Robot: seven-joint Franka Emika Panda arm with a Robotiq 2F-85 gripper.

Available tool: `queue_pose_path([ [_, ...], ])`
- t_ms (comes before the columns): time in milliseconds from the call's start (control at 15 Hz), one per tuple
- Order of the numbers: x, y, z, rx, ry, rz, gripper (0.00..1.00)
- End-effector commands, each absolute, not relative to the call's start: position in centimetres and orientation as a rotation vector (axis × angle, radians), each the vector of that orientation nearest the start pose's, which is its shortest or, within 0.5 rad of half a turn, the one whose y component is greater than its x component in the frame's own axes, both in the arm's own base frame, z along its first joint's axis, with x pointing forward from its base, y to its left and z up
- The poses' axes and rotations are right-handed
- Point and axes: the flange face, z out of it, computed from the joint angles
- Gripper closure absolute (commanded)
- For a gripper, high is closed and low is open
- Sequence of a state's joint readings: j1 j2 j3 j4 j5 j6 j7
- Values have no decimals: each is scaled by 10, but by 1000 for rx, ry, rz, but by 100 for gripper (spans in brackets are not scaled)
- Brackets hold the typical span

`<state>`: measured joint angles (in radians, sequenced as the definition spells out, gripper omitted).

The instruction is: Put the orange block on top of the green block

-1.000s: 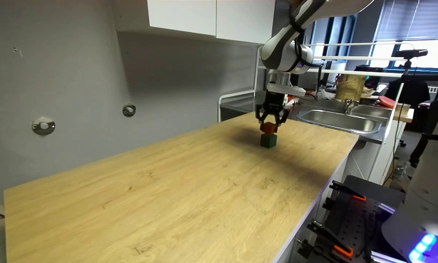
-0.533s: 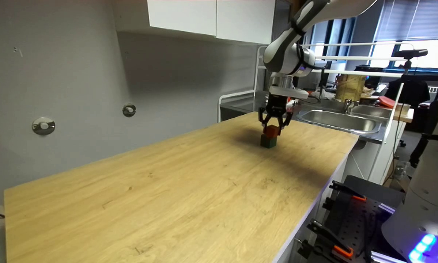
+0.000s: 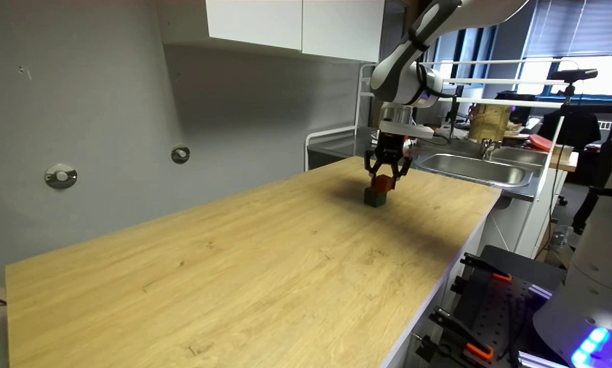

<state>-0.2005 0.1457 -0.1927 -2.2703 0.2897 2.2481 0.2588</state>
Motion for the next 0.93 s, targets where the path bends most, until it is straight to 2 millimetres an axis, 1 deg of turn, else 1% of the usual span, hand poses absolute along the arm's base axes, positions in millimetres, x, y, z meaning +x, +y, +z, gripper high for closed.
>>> queue_pose_path([
  [0,481,-195,289,-2679,1195,225,65],
  [800,503,-196,288,-2711,1172,256,65],
  [867,505,-196,287,-2714,1170,262,63],
])
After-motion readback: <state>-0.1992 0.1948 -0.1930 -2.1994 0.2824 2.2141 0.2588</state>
